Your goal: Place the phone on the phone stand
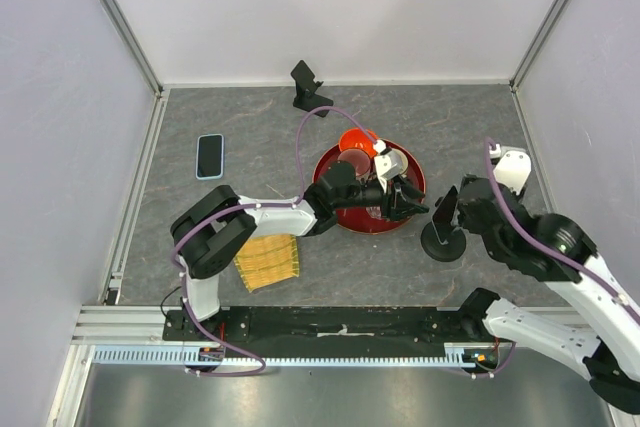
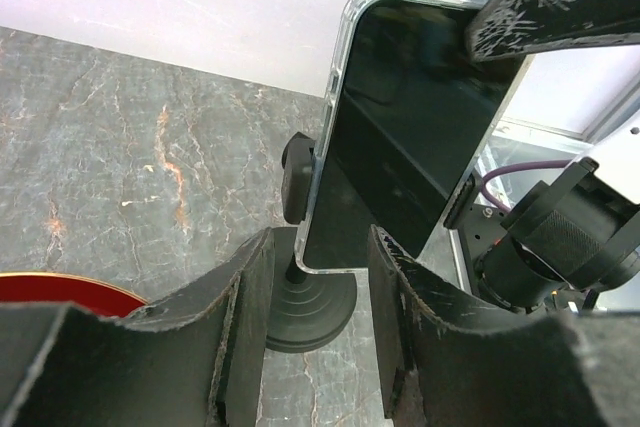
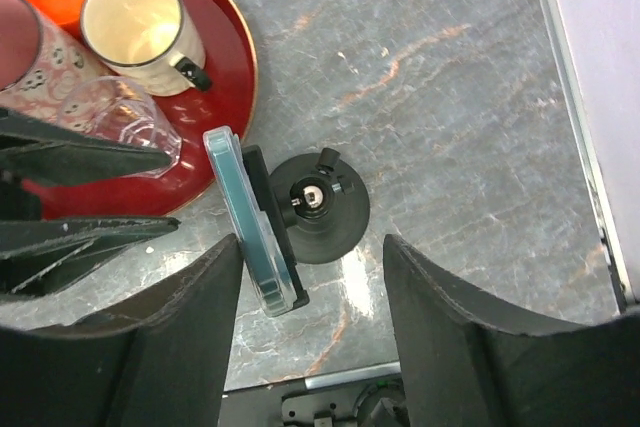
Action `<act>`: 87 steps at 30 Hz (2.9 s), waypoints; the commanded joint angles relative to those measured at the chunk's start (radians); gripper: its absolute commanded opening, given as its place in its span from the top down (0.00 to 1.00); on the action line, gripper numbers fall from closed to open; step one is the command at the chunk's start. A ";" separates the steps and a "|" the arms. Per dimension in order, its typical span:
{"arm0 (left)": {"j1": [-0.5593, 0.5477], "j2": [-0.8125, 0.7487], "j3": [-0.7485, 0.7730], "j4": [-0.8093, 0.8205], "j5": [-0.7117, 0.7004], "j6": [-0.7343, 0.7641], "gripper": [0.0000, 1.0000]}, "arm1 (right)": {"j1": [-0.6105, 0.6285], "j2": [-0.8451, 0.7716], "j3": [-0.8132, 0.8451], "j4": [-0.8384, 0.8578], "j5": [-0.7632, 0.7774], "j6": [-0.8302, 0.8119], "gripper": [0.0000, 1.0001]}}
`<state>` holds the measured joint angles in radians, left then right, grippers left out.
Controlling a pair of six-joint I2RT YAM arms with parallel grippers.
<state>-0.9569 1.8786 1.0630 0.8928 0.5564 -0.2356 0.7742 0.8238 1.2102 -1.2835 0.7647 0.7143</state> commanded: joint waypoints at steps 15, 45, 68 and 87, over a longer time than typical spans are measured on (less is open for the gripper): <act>0.041 0.065 0.106 0.060 0.281 -0.099 0.43 | -0.006 -0.163 -0.063 0.187 -0.156 -0.176 0.66; 0.043 0.419 0.790 -0.115 0.856 -0.351 0.34 | -0.004 -0.351 -0.014 0.250 -0.176 -0.253 0.29; 0.018 0.462 0.804 0.109 0.807 -0.564 0.91 | -0.006 -0.376 -0.038 0.251 -0.183 -0.277 0.28; -0.029 0.121 0.615 -0.334 0.345 -0.230 0.98 | -0.006 -0.436 0.032 0.259 -0.122 -0.303 0.27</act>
<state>-0.9798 2.1925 1.6741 0.7238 1.1095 -0.6006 0.7696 0.4004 1.2125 -1.0542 0.6064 0.4419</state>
